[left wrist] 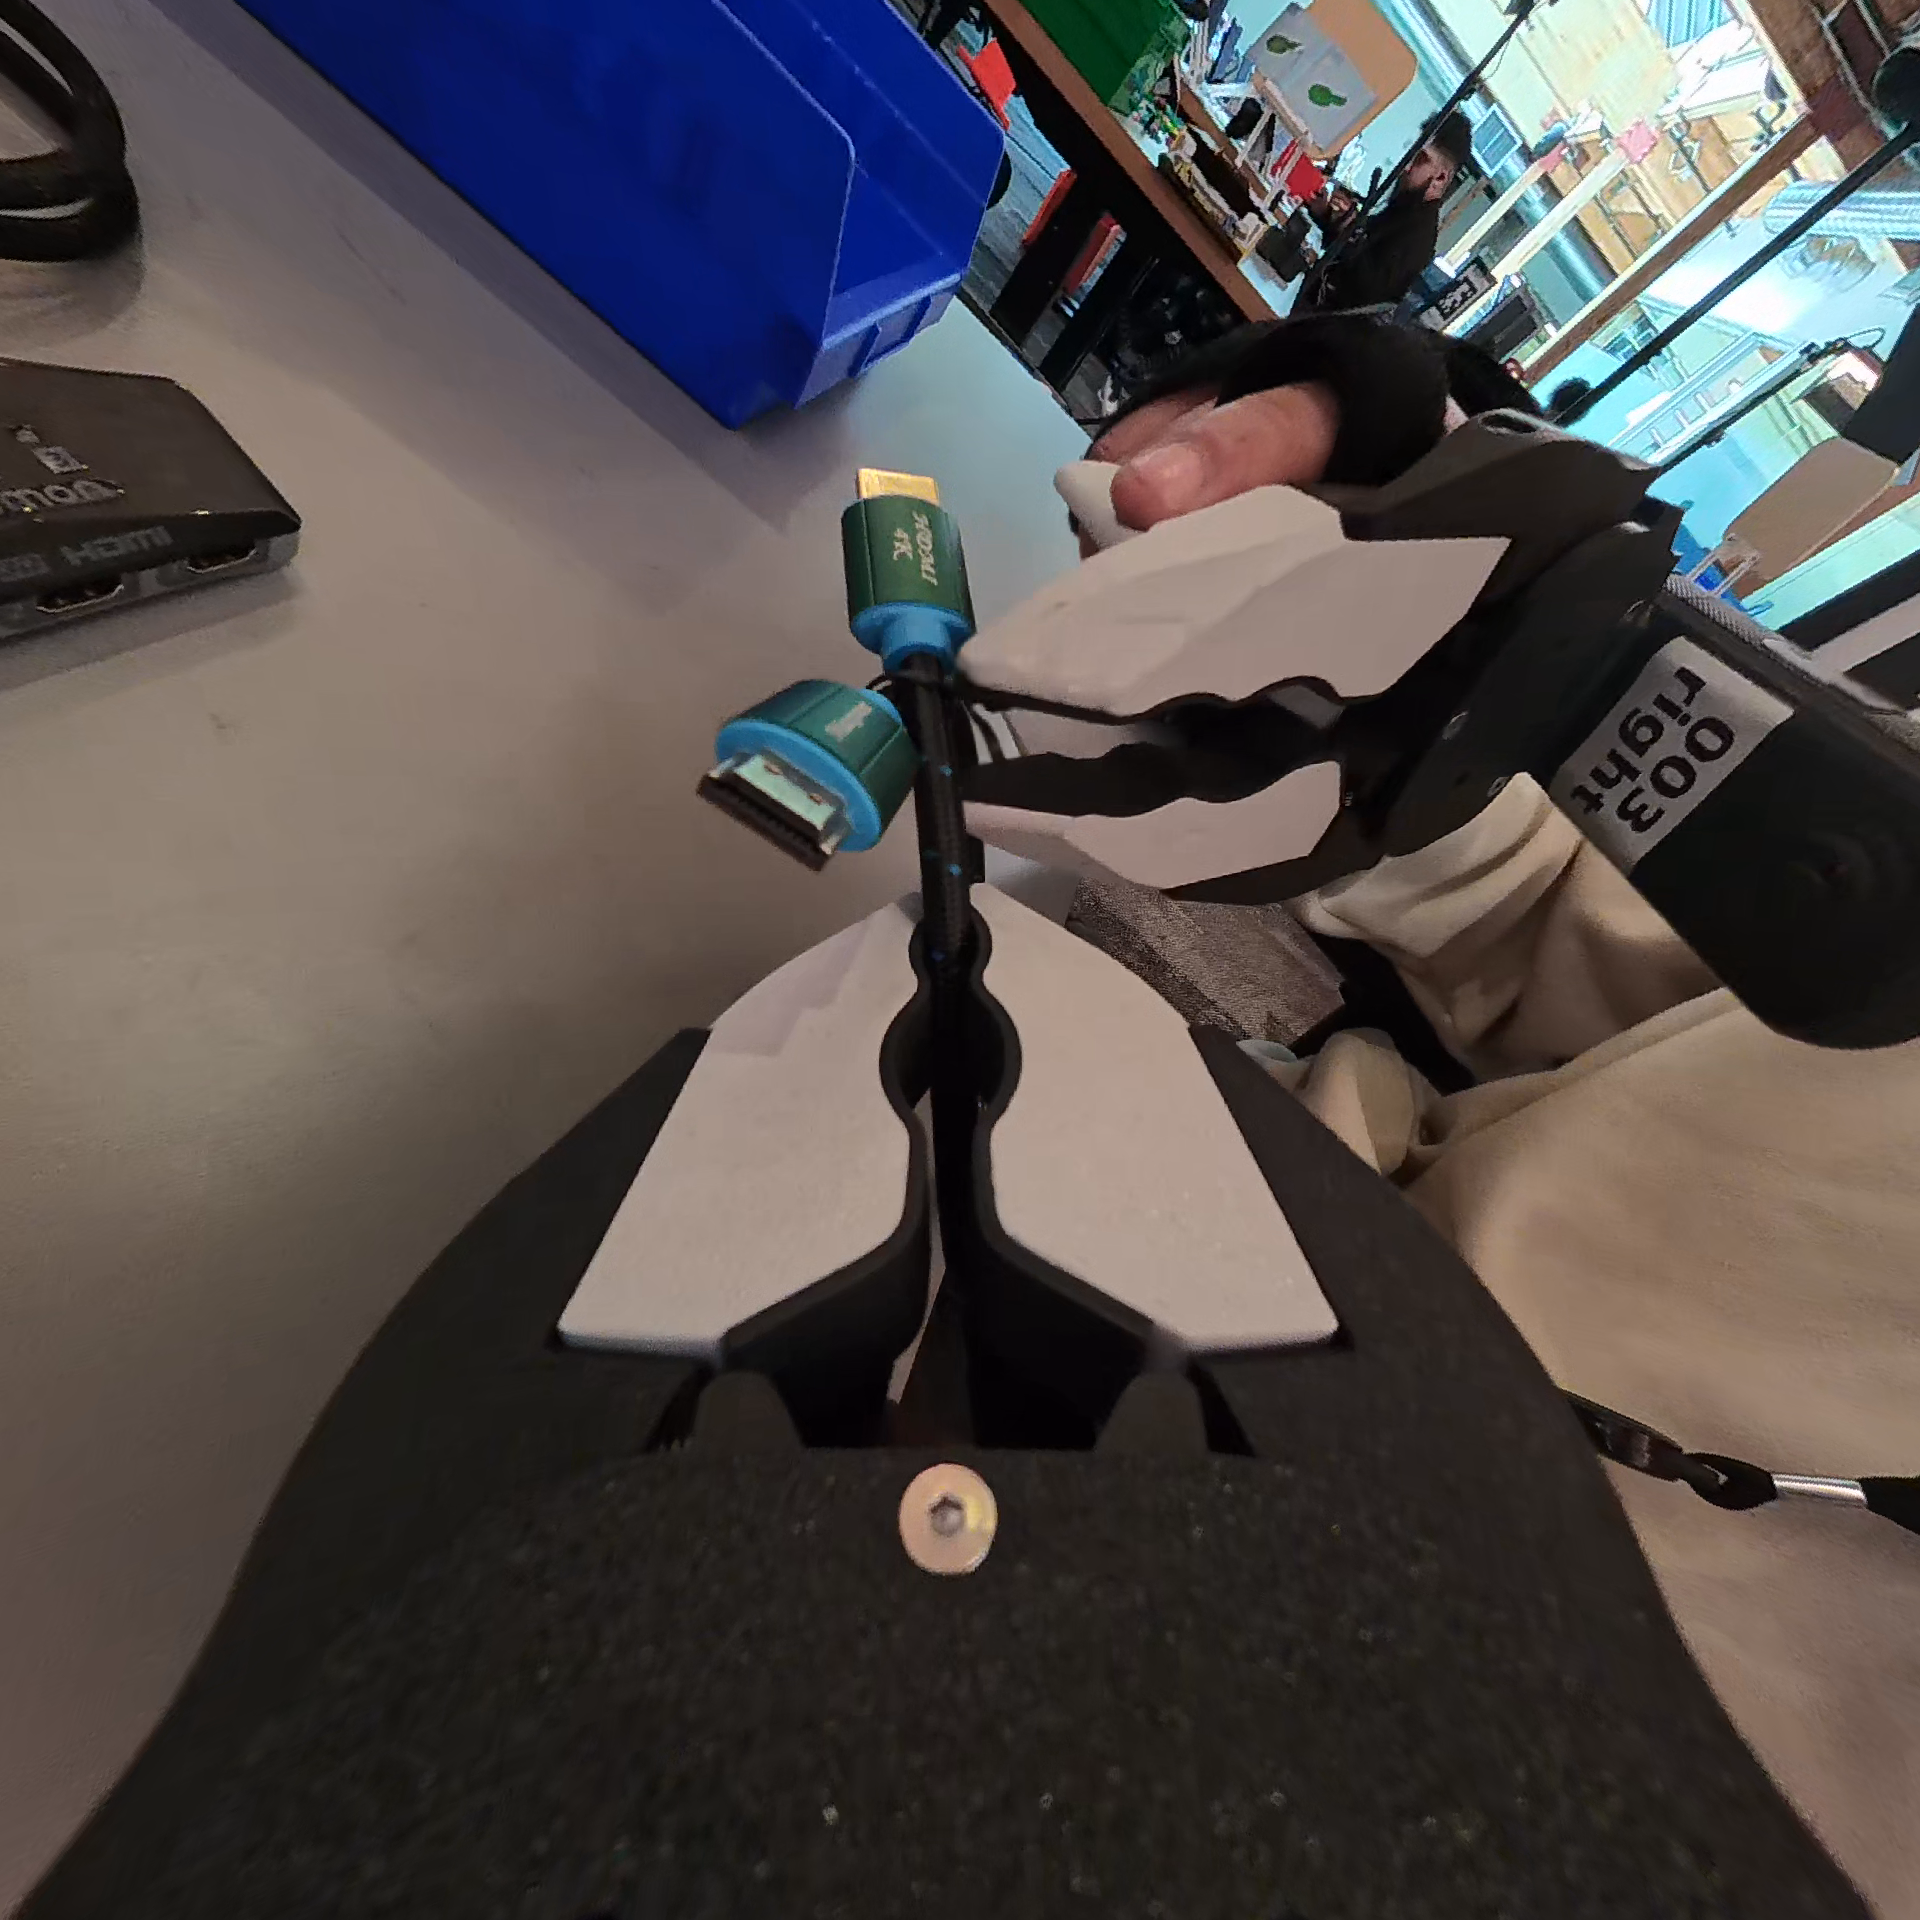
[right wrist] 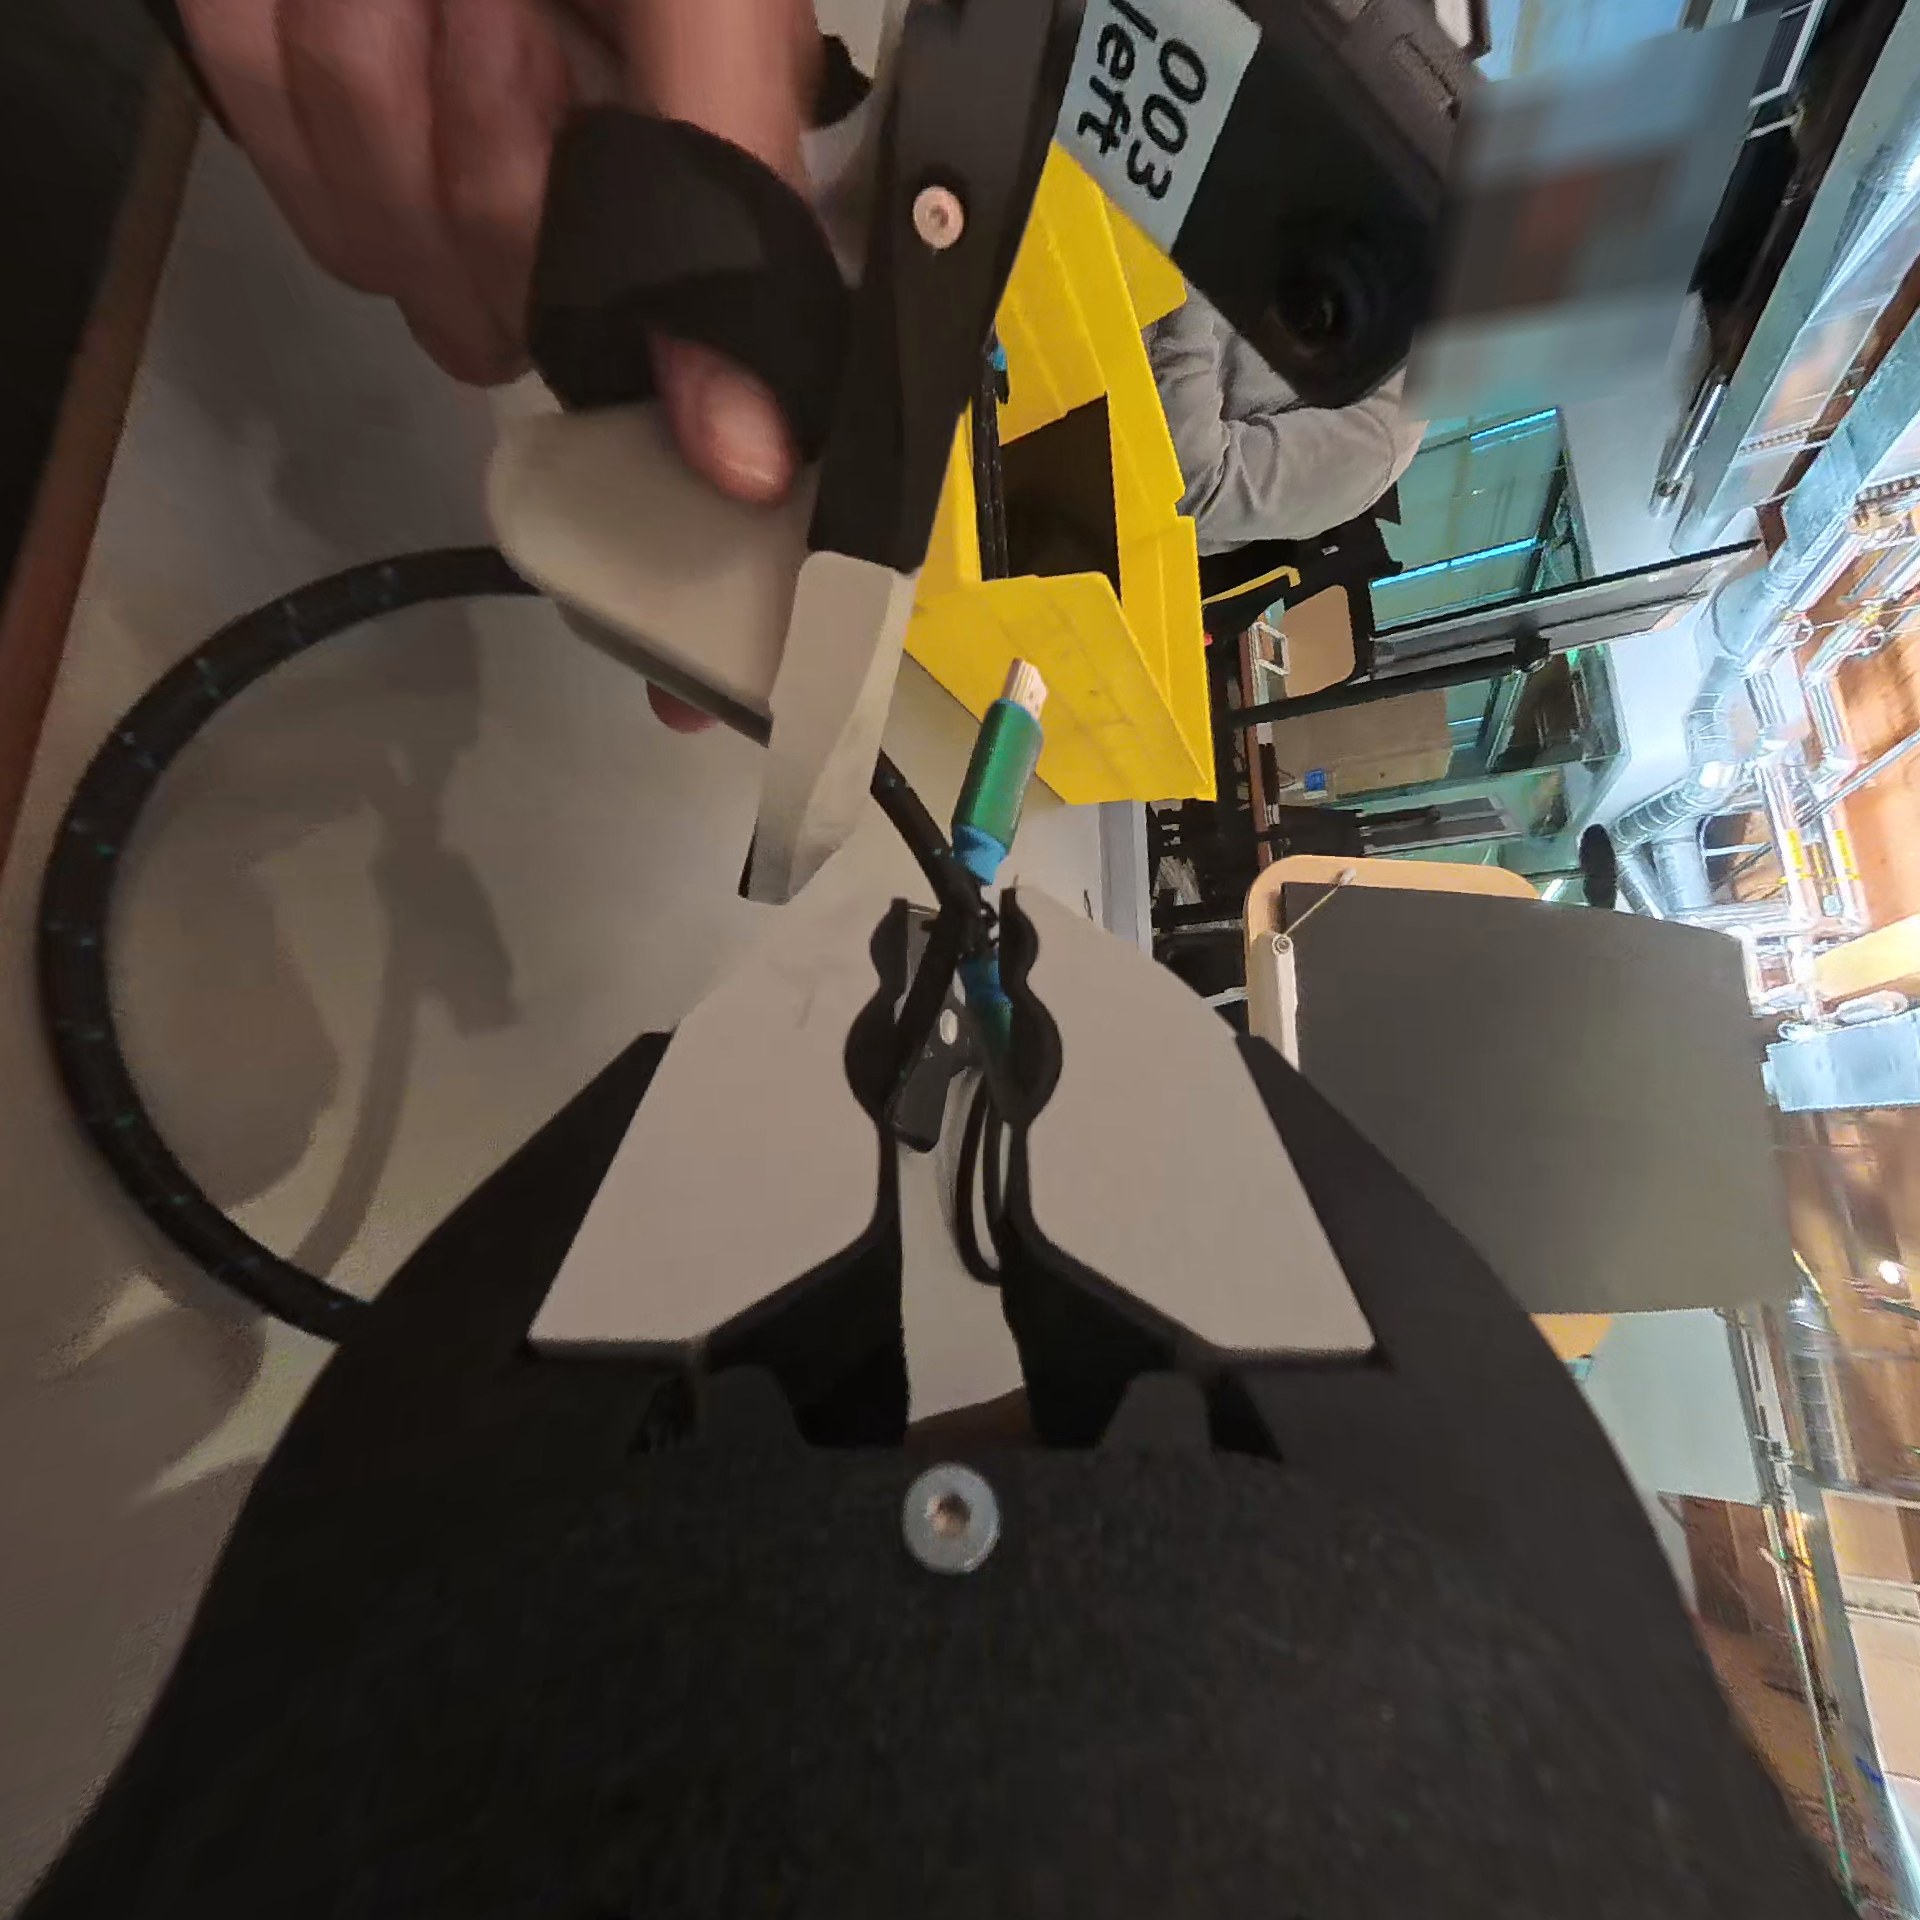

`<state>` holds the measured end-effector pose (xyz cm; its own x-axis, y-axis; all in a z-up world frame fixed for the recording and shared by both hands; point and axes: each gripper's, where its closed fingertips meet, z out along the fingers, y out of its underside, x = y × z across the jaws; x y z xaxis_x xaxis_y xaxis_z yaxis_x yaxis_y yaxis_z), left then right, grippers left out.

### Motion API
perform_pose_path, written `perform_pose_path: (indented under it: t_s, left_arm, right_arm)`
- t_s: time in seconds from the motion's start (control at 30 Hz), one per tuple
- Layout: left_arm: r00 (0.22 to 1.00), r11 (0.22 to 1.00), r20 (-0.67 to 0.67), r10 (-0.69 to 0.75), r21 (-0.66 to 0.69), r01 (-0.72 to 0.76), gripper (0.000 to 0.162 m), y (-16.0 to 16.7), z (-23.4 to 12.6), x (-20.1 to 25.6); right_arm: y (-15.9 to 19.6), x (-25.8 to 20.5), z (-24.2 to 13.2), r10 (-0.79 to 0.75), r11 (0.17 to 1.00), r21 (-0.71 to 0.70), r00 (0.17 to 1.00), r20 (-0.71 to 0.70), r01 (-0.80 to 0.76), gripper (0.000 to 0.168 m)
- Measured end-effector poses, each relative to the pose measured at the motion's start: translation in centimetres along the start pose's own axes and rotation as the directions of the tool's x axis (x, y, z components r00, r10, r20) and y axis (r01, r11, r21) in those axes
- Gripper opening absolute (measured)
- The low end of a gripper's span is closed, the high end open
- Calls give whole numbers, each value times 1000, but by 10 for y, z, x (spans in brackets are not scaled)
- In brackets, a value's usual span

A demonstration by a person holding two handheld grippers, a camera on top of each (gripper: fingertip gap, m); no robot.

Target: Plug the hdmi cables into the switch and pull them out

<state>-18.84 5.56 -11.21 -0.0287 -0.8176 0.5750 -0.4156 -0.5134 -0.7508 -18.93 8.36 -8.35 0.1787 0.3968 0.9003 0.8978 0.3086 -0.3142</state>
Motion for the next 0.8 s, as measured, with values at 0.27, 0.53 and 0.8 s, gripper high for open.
perform_pose_path:
  t_s: [0.27,0.53,0.8]
  left_arm:
    - [998,999,59,38,13,-39,0,-3,-2,-6]
    - [980,991,164,109,65,-121,0,-17,-14,-13]
    - [958,977,230,174,82,-197,0,-21,-15,-15]
  right_arm:
    - [-7,15,-4,210,977,45,978,-2,-210,1]
    - [3,27,-6,809,559,59,560,180,-827,0]
    - [-5,8,-4,913,106,-34,84,400,-994,0]
